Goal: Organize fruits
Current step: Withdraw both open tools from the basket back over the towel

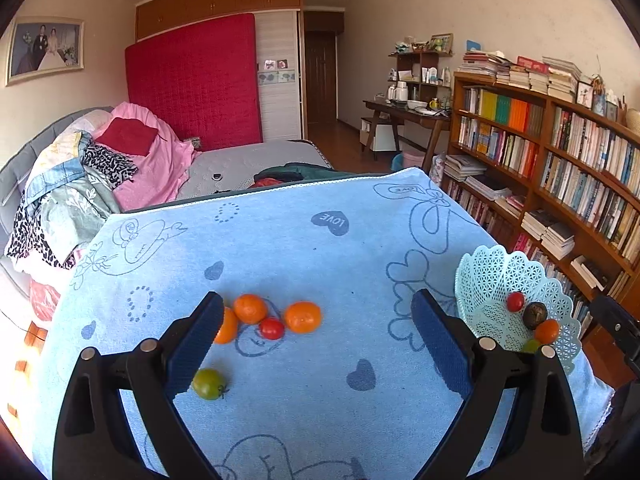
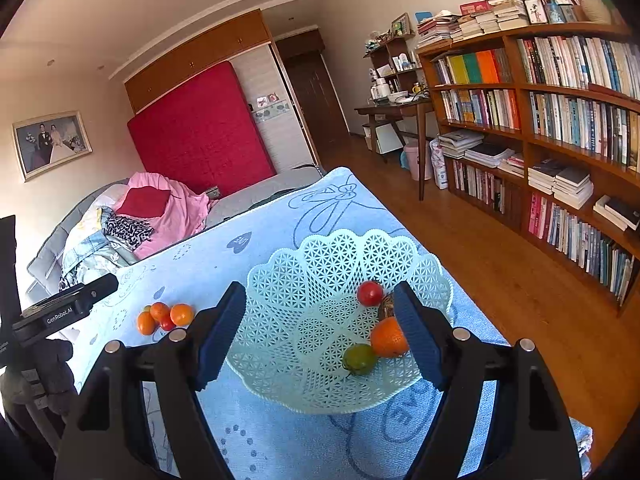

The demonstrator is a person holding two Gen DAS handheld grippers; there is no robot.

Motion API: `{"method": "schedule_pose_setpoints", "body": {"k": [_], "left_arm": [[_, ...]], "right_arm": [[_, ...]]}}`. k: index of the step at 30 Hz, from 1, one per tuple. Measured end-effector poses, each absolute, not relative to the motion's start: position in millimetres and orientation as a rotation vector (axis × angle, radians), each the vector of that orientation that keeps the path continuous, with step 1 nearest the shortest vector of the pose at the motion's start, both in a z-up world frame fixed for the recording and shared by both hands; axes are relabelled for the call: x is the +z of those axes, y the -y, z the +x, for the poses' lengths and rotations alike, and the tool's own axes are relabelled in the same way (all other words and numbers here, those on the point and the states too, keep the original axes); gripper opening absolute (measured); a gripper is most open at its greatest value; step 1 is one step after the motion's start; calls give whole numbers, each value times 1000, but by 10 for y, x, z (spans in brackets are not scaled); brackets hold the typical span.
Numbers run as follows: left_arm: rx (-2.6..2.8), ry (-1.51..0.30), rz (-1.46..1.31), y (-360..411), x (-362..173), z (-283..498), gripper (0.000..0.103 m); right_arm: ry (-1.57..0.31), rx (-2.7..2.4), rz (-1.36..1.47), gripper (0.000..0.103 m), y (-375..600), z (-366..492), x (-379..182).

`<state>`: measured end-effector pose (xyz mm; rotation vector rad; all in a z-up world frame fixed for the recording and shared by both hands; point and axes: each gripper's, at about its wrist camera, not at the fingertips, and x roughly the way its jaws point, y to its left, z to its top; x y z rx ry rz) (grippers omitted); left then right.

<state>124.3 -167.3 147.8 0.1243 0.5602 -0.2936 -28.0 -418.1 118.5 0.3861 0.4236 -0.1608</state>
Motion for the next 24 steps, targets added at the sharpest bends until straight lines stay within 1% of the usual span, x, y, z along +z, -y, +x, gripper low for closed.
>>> {"method": "schedule_pose_setpoints", "body": {"k": [13,24], "left_arm": [[-155,-592,85,1018,1354,1389,94],[-110,-704,49,729,921,1570,94]], "right_arm": [[-450,-76,347,78,3748,-44,1234],[-513,-11,298,78,3406,191,1134]]}}
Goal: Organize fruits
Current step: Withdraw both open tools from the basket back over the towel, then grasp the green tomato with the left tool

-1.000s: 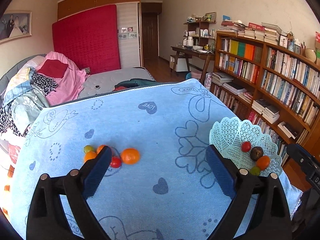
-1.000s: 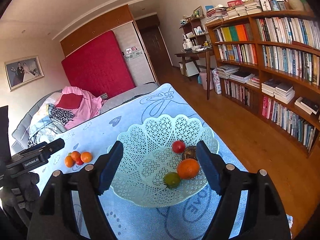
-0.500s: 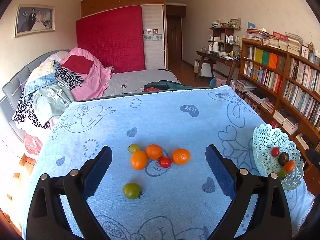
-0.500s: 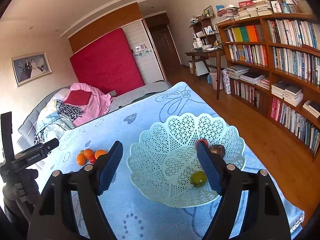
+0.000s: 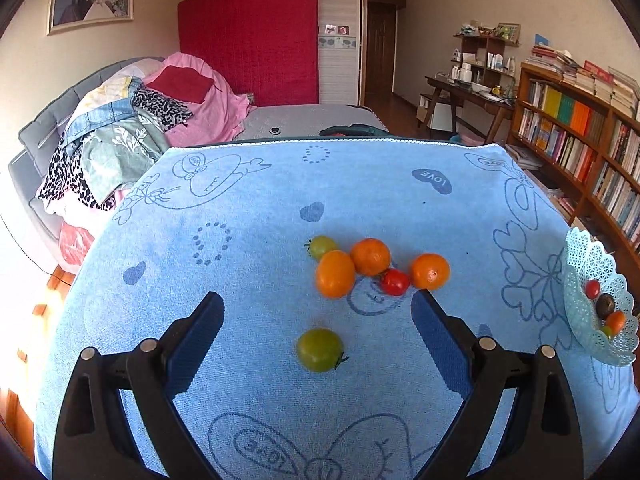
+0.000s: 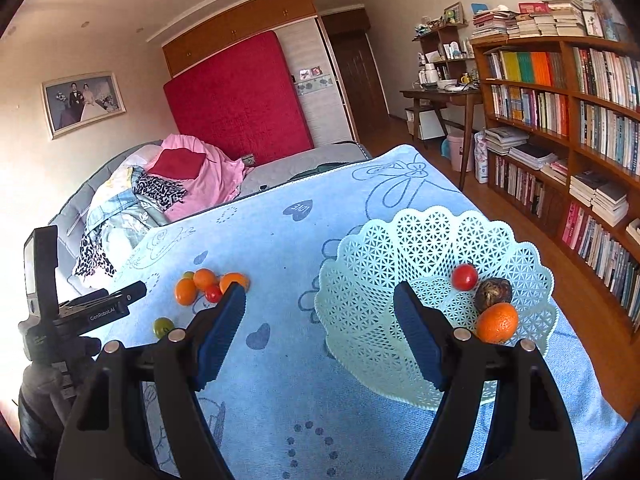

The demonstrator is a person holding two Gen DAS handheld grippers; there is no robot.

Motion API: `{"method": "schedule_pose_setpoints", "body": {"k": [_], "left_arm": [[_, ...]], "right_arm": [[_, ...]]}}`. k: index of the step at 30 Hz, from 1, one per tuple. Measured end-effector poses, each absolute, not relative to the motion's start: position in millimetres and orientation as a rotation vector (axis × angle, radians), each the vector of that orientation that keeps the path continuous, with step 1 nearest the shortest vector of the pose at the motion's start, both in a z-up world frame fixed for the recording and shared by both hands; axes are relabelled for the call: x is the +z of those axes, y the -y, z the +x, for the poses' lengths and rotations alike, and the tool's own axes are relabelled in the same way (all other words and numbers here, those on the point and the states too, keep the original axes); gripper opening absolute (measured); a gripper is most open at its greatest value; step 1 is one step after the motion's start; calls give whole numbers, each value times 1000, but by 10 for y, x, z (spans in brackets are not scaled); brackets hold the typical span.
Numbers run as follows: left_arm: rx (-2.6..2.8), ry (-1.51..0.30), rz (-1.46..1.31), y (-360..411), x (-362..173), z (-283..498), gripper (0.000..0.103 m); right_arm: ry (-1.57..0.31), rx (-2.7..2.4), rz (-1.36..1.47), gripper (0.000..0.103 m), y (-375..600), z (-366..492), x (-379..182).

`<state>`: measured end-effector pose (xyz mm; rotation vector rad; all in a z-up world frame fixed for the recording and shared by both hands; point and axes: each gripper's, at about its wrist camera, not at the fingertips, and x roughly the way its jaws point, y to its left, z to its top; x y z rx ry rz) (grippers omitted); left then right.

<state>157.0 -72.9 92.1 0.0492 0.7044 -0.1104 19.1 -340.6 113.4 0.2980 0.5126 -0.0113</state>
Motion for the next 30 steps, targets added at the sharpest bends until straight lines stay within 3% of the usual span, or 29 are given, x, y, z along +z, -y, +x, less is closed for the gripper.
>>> {"method": "schedule_pose_setpoints", "body": {"k": [12,26,30], "left_arm": [[-102,-807,49,631,461,1707,93],[-175,-877,51,671,176,1763,56],[-198,-868,64,706,174,1741,38]], "right_arm": [[-589,50,239,78,3080,478,1008],[-667,100,179,78,2766,790,800],[-689,114,165,78,2673,905,743]]}}
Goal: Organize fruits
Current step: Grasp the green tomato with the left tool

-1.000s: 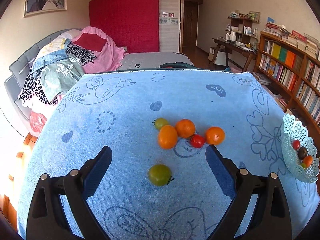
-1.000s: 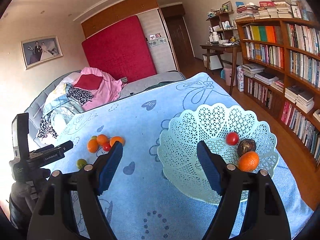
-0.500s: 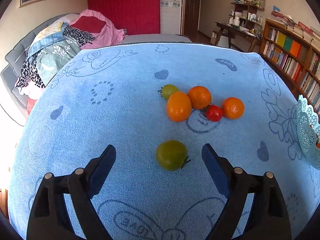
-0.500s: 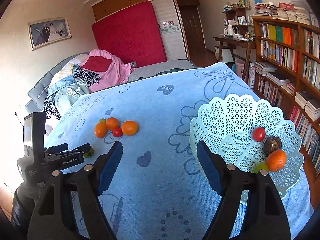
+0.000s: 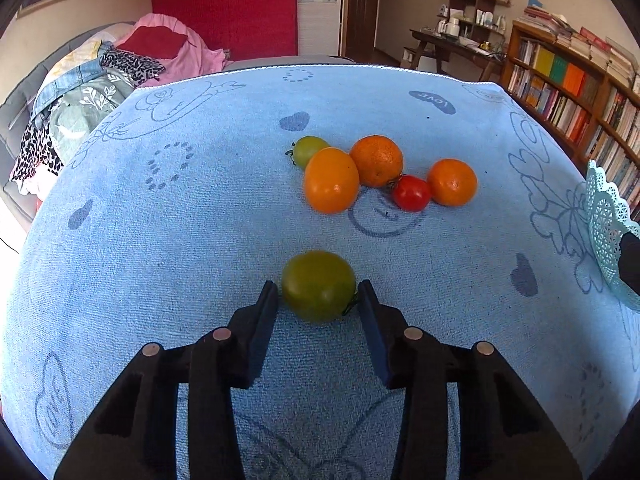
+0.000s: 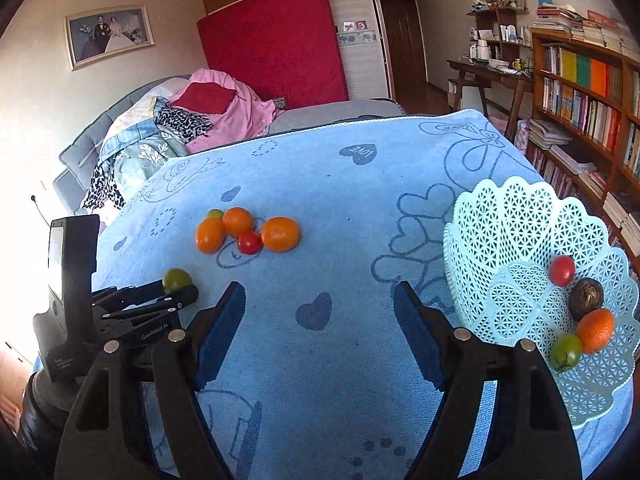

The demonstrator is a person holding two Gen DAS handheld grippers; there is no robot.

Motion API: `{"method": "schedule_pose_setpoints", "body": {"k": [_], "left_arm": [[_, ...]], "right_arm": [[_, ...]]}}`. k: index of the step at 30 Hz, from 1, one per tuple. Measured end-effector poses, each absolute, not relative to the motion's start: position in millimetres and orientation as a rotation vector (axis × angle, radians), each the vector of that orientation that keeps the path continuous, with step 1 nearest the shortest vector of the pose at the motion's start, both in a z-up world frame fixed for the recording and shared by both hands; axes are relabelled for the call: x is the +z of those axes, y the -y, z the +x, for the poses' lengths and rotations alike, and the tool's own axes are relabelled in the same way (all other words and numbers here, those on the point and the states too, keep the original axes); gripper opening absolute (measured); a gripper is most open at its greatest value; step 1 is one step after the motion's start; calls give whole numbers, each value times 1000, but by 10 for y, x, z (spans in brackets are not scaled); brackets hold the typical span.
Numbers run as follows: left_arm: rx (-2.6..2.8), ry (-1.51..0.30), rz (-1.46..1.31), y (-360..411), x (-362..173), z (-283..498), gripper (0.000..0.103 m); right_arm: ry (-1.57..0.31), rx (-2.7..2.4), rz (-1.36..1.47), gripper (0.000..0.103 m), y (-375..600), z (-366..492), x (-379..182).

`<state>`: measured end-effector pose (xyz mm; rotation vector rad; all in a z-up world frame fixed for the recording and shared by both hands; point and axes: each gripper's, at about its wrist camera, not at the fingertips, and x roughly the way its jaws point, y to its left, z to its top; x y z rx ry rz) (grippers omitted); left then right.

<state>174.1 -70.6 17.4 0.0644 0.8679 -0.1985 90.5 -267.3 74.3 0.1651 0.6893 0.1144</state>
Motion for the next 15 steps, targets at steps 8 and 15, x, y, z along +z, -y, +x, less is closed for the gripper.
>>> {"method": "schedule_pose_setpoints", "body": {"k": [8,15], "left_arm": [[-157,-803,67,648,274,1677,37],[-132,-747,45,565,388,1629,31]], "right_arm": [[-735,150,135,78,2477,1221,634],[-777,162,117,78,2325,1599,503]]}}
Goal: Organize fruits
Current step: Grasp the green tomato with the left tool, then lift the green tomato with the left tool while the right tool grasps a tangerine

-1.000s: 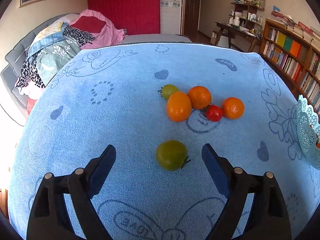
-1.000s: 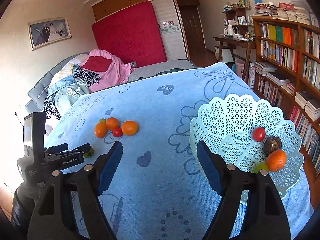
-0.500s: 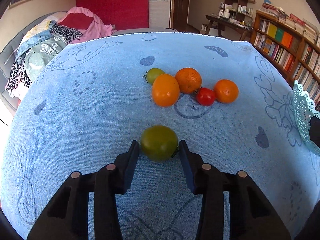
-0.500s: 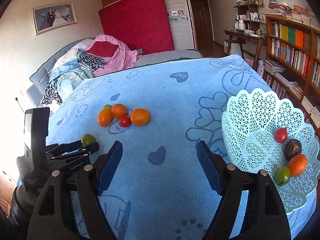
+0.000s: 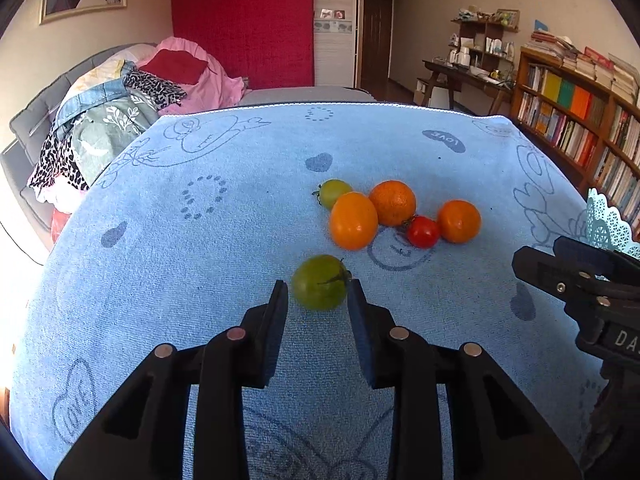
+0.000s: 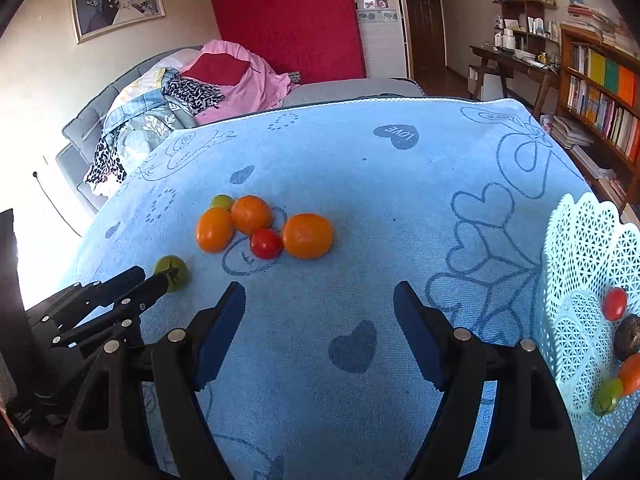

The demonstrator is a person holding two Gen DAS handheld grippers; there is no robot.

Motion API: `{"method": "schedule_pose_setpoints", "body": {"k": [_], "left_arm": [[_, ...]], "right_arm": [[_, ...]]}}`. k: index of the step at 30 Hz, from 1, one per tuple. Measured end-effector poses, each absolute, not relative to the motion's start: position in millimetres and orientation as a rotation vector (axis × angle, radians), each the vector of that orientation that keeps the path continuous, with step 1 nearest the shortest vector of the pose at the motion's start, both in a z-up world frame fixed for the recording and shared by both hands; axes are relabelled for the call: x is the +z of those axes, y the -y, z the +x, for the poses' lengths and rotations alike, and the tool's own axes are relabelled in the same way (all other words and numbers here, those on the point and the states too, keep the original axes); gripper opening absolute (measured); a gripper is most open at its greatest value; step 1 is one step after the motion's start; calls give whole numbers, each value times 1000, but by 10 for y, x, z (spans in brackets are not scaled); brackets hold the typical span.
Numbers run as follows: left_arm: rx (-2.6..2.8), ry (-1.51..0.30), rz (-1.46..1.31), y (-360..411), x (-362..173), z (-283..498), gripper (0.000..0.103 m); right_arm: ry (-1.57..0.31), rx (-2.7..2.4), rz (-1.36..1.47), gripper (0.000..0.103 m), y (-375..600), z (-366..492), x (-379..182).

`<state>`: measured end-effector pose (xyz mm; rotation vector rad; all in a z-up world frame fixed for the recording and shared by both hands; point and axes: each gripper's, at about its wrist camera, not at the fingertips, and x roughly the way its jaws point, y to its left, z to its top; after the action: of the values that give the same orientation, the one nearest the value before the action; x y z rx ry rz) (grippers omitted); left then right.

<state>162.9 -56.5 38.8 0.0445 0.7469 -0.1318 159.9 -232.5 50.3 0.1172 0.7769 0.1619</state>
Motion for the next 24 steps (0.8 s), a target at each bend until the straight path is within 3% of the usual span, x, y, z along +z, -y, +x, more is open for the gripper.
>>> {"method": "schedule_pose_setpoints", "body": {"k": [8,12,14,16,24], "left_arm": [[-143,-761,-9,475,391,1640,32],[-156,-764,-21,471,388,1630,33],[-166,-770,-32,473,384,1631,37],[-186,-786,-49,471,361,1644,60],[-217,-831,-66,549,255,1704,61]], "right_arm": [[-810,147,102,76,2220,2005,314],[-844,166,143,61,2220,2184,225],[-856,174,158,56,2225,2245,190],[-856,173,160,54,2221,2283,174],[-840,180,192,54,2283,2392,173]]}}
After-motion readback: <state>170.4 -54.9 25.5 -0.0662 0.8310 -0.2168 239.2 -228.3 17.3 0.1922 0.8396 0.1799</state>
